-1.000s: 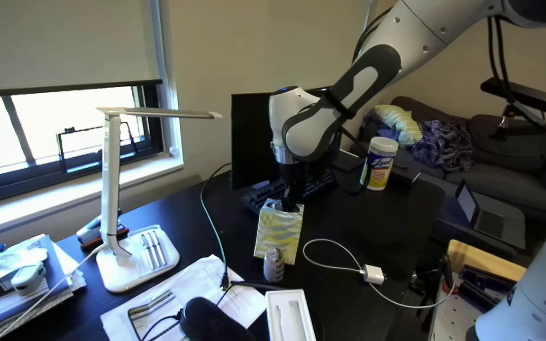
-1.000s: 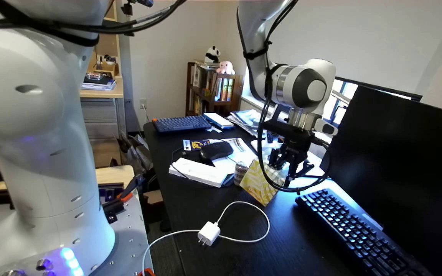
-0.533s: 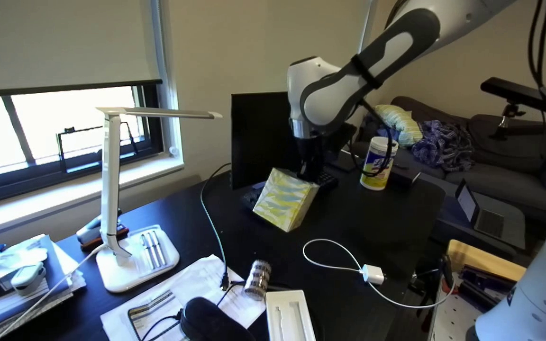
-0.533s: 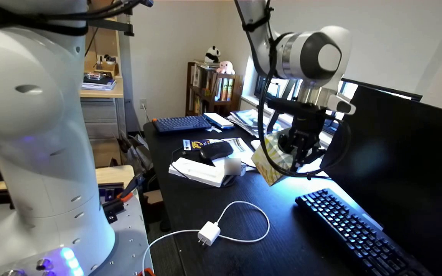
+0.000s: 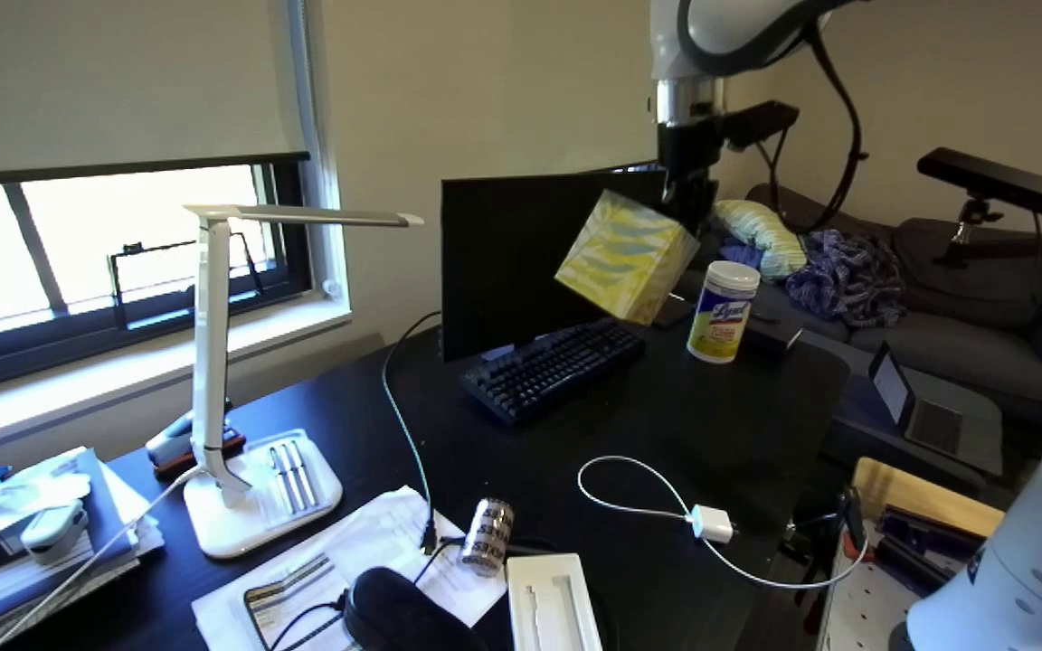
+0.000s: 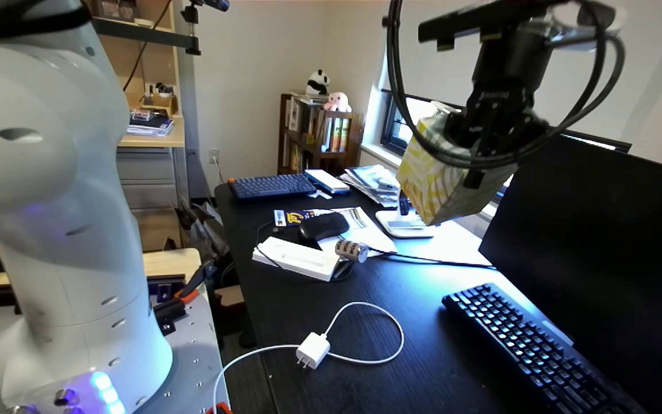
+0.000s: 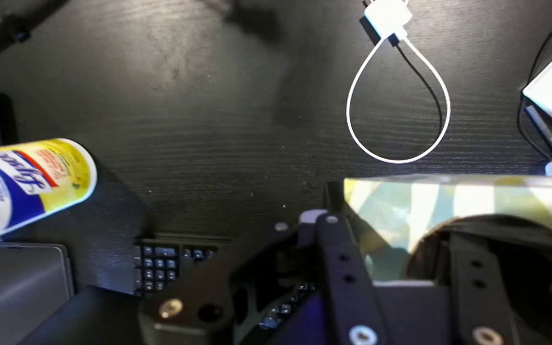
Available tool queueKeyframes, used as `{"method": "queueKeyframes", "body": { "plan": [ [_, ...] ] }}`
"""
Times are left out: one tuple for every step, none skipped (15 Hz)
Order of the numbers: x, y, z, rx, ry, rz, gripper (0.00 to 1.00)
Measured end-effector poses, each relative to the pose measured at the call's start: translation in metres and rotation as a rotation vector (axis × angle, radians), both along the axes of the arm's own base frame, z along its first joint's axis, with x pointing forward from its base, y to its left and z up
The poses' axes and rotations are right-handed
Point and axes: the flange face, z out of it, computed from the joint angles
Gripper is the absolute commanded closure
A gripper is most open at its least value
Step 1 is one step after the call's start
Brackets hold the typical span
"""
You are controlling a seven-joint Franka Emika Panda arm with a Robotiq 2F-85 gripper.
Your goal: Pick up the tissue box and move it to the right.
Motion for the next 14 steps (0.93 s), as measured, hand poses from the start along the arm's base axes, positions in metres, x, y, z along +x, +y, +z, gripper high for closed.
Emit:
{"method": "queueKeyframes", "body": {
  "plan": [
    [-0.010,-0.011,0.022,0.001,0.001,-0.038,0.97],
    [-0.019,-0.022,0.043,0.000,0.001,-0.081,0.97],
    [-0.027,-0.033,0.062,0.000,0.001,-0.124,0.97],
    [-0.031,-0.044,0.079,-0.002,0.000,-0.169,0.97],
    [-0.034,-0.054,0.095,-0.006,-0.002,-0.218,0.97],
    [-0.035,-0.065,0.107,-0.011,-0.004,-0.268,0.97],
    [-0.033,-0.076,0.115,-0.016,-0.001,-0.312,0.97],
    [-0.028,-0.086,0.120,-0.021,0.005,-0.356,0.97],
    [-0.022,-0.098,0.121,-0.028,0.015,-0.398,0.97],
    [-0.014,-0.110,0.120,-0.033,0.029,-0.432,0.97],
    [-0.006,-0.118,0.116,-0.031,0.042,-0.448,0.97],
    [0.001,-0.123,0.111,-0.033,0.051,-0.453,0.97],
    [0.003,-0.124,0.106,-0.034,0.060,-0.454,0.97],
    [0.003,-0.123,0.106,-0.034,0.062,-0.452,0.97]
  ]
}}
